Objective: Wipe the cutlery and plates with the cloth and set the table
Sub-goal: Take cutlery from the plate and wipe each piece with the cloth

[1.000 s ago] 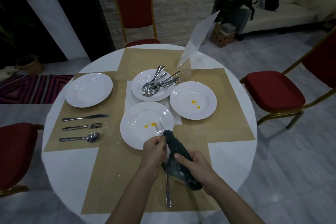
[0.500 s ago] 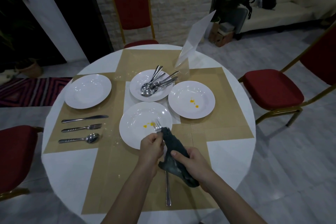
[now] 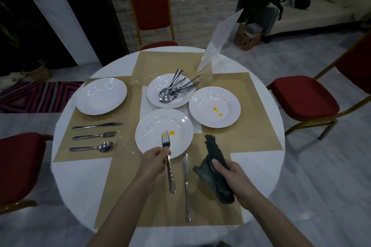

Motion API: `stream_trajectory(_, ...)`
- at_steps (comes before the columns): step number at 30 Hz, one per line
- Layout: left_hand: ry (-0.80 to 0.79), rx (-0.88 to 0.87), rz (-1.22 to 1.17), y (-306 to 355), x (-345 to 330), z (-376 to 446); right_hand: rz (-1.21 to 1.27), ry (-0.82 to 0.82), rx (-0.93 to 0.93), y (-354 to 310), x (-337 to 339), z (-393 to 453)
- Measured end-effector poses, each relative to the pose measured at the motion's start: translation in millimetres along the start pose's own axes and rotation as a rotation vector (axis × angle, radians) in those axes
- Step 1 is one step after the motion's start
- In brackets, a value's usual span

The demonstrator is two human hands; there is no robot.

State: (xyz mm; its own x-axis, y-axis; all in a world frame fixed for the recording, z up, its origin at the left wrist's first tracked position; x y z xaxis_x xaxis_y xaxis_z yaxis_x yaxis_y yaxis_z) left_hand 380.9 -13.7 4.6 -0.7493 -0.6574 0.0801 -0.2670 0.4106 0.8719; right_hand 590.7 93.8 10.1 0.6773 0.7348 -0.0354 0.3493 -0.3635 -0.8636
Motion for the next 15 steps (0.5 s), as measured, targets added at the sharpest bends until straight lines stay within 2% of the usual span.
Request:
stream_trajectory(6,-0.269,-0.149,0.276,-5,-53,-30,0.093,-0.006,0.054,-6,-30,9)
stream_trajectory(11,-0.236,-0.258,0.478,4,-59,-40,0.239,0.077,0.008,-2,-38,15)
stream_trajectory(15,-0.329,-0.262,0.469,-6,-60,-57,0.353,0.263,-0.008,-7,-21,24)
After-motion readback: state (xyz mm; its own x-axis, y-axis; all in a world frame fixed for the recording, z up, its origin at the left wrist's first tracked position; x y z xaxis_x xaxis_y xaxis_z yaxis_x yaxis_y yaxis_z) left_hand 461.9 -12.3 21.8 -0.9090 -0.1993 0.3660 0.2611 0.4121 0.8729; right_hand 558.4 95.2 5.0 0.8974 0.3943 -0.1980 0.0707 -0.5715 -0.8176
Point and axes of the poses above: each hand's wrist, its own z-axis towards the middle knuckle, its own x-axis out of the back of the hand, y = z × x, the point moved 2 cm from there along z, towards the middle knuckle, and after that the axes turned 4 degrees about -y, right-handed, at the moved point
